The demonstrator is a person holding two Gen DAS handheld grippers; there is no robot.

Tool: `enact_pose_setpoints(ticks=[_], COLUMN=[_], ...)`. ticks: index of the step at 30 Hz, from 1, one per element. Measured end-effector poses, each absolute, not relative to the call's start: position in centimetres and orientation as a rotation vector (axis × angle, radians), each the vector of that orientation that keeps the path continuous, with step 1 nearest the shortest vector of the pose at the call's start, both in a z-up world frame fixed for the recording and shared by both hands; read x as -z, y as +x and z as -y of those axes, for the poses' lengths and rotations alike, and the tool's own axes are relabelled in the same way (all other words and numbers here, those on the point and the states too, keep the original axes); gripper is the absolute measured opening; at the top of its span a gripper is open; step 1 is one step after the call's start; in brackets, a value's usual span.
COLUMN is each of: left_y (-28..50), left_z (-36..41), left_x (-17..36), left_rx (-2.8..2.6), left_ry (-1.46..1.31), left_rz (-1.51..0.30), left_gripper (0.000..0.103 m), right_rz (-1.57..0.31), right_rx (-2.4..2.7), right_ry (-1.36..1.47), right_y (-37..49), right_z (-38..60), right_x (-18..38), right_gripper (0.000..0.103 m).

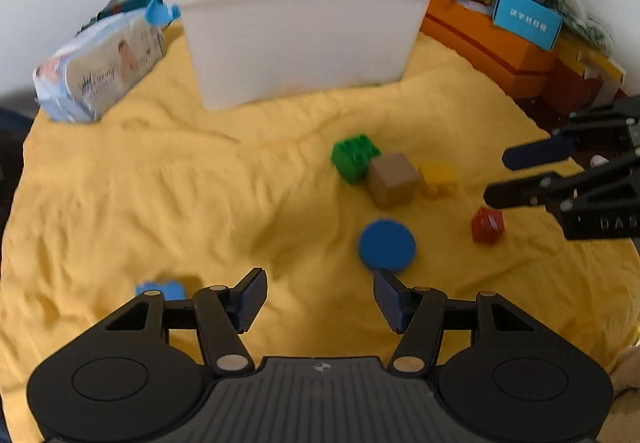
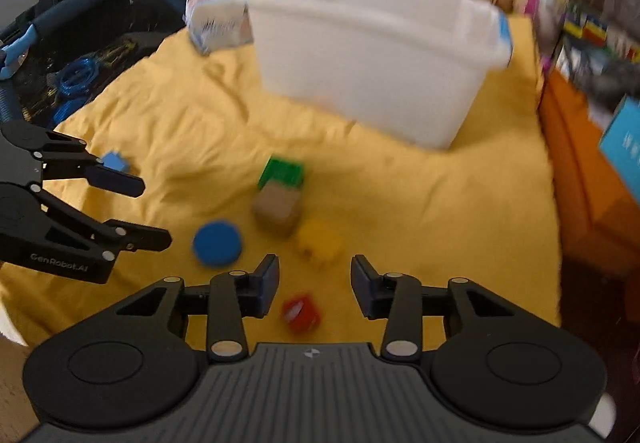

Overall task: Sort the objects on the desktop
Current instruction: 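Move both open tools back over the toy pile, then grasp the brown cube with the left tool while the right tool grasps the red cube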

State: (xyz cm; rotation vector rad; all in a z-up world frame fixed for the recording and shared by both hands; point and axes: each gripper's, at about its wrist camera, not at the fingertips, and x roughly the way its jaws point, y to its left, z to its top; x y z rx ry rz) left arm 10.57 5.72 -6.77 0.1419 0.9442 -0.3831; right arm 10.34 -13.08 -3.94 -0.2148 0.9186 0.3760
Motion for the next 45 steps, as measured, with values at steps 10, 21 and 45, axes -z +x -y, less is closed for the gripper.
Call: enact_pose_setpoints(ticks=[10,21,45], left_y=[8.6,8.1,16.6], left_z=[-6.0,-4.8,0.4], left_x=[7.0,7.0,8.2], left_rx=[0.363,0.414,0.438], left_ry=[0.107,0.134,0.174], left_rz=[-0.946,-0.944,-0.908], left_gripper=[0.063,0.063,0.038], right_rz=[-0.915,-0.968,-0.957], right_rx=[-0.395,-0.395,-0.283], right_ry=[-0.395,-0.291,-0.244], right_y=[8.2,8.3,7.9], right_z=[11.4,12.4,15.0], right_x=[6.1,7.7,7.4], right_gripper=[0.037,0.026,0.027])
